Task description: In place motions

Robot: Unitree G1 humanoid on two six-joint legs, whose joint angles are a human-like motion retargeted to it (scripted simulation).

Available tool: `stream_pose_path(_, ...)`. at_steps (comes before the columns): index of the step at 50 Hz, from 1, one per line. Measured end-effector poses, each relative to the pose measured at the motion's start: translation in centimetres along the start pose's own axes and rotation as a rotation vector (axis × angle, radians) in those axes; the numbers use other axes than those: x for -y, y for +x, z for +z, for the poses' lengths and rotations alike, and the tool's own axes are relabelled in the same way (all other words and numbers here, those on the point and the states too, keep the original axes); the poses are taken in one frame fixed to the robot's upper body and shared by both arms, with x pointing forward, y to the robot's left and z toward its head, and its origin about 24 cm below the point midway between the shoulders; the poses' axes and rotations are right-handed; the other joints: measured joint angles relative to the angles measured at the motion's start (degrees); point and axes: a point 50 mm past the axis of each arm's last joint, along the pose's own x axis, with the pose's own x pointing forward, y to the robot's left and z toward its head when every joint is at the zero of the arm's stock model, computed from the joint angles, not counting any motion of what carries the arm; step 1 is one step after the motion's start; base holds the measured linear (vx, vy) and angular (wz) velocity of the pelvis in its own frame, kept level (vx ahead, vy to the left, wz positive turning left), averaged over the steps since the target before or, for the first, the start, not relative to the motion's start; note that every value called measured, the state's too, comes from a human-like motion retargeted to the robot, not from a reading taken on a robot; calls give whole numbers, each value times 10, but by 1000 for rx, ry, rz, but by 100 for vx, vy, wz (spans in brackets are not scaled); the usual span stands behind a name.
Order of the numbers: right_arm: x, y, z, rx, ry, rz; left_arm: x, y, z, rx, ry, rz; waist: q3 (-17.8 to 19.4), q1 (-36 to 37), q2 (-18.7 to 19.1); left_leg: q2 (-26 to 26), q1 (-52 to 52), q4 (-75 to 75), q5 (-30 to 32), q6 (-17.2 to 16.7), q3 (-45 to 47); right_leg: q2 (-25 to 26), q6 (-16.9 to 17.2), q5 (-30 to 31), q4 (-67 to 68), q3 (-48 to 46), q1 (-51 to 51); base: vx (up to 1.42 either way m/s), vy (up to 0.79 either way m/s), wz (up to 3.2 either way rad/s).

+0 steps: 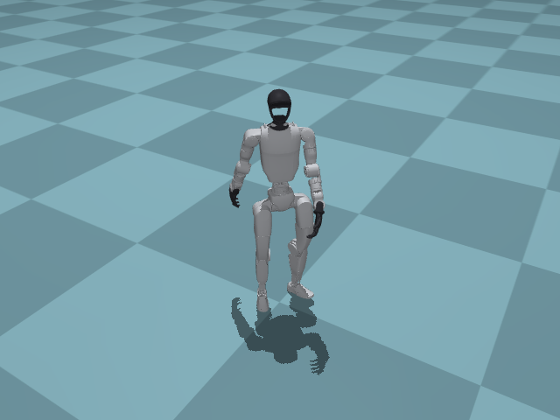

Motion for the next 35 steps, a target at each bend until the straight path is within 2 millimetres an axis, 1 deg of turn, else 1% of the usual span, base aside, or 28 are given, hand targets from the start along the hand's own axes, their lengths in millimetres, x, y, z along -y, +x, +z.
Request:
stream_pose_path(3,-9,-5,31,92,-47,30,0,-7,-44,-148,-18,8,0,3,4,-1,-3,-1,3,1,-9,0,0,0,-1,-5,2,-1,2,24)
stream_pose_path(5,-17,-12,58,167,-109,60,0,-17,-82,-286,-24,21,-1,6,6,-2,-4,-2,4,1,-14,0,0,-1,-1,-7,3,1,3,24)
stream_pose_path(7,-25,-23,89,255,-194,90,-2,-35,-124,-459,-32,50,-1,10,8,-3,-4,-3,5,2,-18,0,0,-1,-1,-7,4,1,2,9)
stream_pose_path(10,-35,-46,139,399,-340,108,0,-76,-189,-741,-69,105,0,19,11,-3,0,-5,6,1,-18,1,0,0,-1,-4,5,0,0,0)
stream_pose_path(13,-48,-80,192,569,-472,98,7,-127,-247,-955,-155,156,4,21,13,-4,3,-6,6,0,-18,2,1,1,0,0,6,0,0,0)
stream_pose_path(15,-59,-107,223,693,-523,107,16,-162,-279,-1054,-229,182,5,24,13,-4,5,-7,7,0,-19,3,2,1,0,2,6,0,0,0)
stream_pose_path(18,-76,-152,262,888,-539,143,27,-209,-313,-1147,-353,225,6,29,14,-4,6,-8,7,-1,-21,4,3,2,1,5,6,0,0,0)
stream_pose_path(20,-85,-181,282,1010,-537,162,34,-237,-328,-1205,-427,264,7,33,16,-5,5,-8,8,-2,-24,4,4,2,0,4,7,-1,0,9)
stream_pose_path(23,-94,-220,302,1166,-550,175,40,-270,-343,-1283,-508,339,8,31,18,-6,2,-7,10,-2,-34,3,5,0,-1,-6,11,-1,0,29)
stream_pose_path(25,-98,-239,309,1244,-572,173,42,-283,-347,-1314,-541,383,9,30,17,-6,-2,-5,12,-2,-41,1,6,-1,-1,-13,13,0,0,33)
stream_pose_path(26,-98,-245,311,1271,-584,164,41,-284,-348,-1314,-550,394,9,30,17,-7,-3,-5,13,-2,-44,0,6,-2,-2,-17,14,1,0,30)
stream_pose_path(28,-96,-252,313,1310,-606,134,40,-281,-347,-1296,-564,402,9,32,15,-8,-5,-3,14,-1,-49,-1,7,-3,-3,-22,17,1,0,23)
stream_pose_path(30,-93,-251,312,1321,-625,93,36,-270,-343,-1250,-573,393,9,35,12,-9,-6,-2,14,-1,-52,-2,7,-3,-4,-25,19,0,0,0)
stream_pose_path(32,-88,-239,308,1287,-642,55,33,-251,-336,-1177,-577,372,9,38,9,-10,-7,0,14,0,-55,-3,7,-3,-5,-28,22,0,0,0)
stream_pose_path(35,-78,-206,295,1160,-658,20,25,-215,-319,-1054,-559,332,9,41,5,-11,-7,1,15,1,-57,-5,8,-3,-6,-31,25,0,0,0)
